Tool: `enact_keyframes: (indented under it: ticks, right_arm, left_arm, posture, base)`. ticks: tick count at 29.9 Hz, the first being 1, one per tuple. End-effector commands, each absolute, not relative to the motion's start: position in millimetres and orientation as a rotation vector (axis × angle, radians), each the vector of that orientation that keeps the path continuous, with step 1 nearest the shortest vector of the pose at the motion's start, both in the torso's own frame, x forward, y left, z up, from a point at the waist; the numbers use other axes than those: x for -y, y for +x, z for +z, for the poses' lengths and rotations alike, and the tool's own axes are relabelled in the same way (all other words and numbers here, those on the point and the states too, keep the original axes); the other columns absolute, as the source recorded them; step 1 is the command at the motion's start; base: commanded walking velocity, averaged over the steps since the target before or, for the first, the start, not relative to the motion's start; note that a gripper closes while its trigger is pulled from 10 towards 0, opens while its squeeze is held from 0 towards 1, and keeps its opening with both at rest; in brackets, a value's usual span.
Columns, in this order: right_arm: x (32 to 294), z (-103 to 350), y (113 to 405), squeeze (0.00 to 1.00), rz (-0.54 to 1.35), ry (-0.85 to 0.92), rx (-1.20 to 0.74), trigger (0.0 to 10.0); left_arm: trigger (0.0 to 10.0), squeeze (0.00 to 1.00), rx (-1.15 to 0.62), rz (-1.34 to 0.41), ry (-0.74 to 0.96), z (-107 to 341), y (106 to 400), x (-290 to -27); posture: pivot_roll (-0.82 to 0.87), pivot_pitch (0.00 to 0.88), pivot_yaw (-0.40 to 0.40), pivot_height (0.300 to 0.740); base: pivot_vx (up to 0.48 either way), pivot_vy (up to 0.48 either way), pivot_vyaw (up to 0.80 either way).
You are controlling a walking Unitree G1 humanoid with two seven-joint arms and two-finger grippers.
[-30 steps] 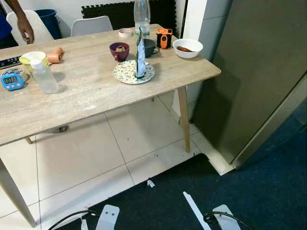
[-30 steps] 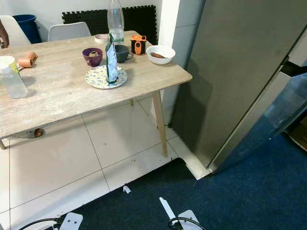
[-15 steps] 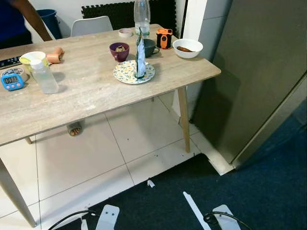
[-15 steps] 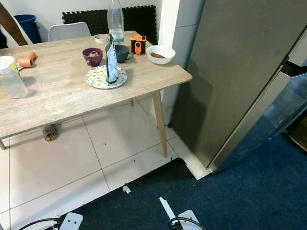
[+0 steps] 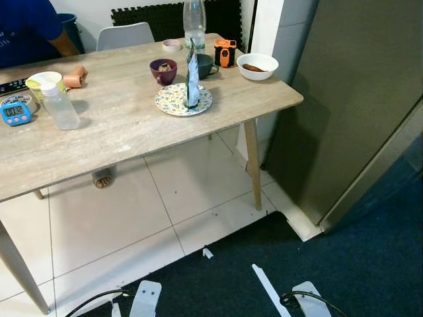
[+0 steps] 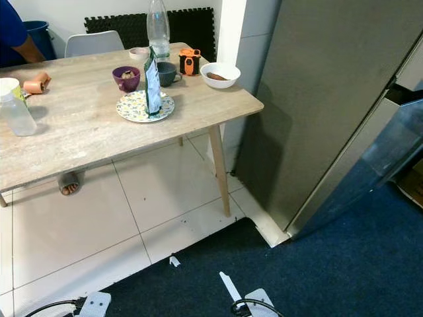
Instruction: Restocking fridge
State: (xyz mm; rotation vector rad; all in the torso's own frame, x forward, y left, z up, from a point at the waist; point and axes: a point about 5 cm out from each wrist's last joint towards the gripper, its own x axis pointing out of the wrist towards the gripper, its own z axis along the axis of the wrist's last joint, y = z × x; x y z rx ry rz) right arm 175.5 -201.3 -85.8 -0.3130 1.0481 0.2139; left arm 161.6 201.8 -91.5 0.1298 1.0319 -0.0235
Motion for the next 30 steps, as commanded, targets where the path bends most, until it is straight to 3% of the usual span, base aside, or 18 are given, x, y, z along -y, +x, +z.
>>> enact_keyframes:
  ticks: [1,3,13,17,22,24,30]
  right_arm:
    - [208,-85,174,0.0,0.192,-0.31,-1.049,10.0]
    - [213,-80,182,0.0,0.128,-0.267,-1.013,10.0]
    - [191,-81,189,0.0,0.192,-0.267,-0.991,10.0]
    - [180,-83,187,0.0,0.238,-0.27,-0.994,10.0]
    - [176,-83,188,0.0,0.262,-0.287,-0.983,10.0]
    - [184,-82,188,0.0,0.203,-0.263,-0.983,10.0]
    - [196,-82,185,0.0,0.132,-0.24,-0.989,10.0]
  left_arm:
    - [10.0,0.0,-1.027,0.008,0.127,-89,163,-213]
    - [10.0,0.0,-1.015,0.042,0.168,-83,165,-234]
    - [10.0,0.0,-1.008,0.016,0.294,-77,164,-258]
    - [10.0,0.0,-1.001,0.064,0.254,-77,160,-260]
    - [10.0,0.0,-1.01,0.047,0.195,-84,158,-240]
    - [10.0,0.0,-1.025,-0.015,0.201,-89,156,-225]
    - [10.0,0.0,-1.033,-0.088,0.219,-92,155,-211]
  posture:
    - [-0.04,0.103,-0.015,0.74]
    - [-0.03,0.103,-0.005,0.74]
    - [0.03,0.122,-0.018,0.74]
    - [0.03,0.169,-0.021,0.74]
    - [-0.01,0.191,-0.006,0.74]
    - [-0.03,0.211,-0.006,0.74]
    - [-0.04,0.226,-0.006,0.74]
  base:
    - [0.0,0.0,0.0]
    - [0.0,0.0,0.0]
    - [0.0,0.0,0.0]
    - [0.0,0.0,0.0]
    - [0.0,0.0,0.0]
    - [0.0,0.0,0.0]
    - [0.0,0.0,0.0]
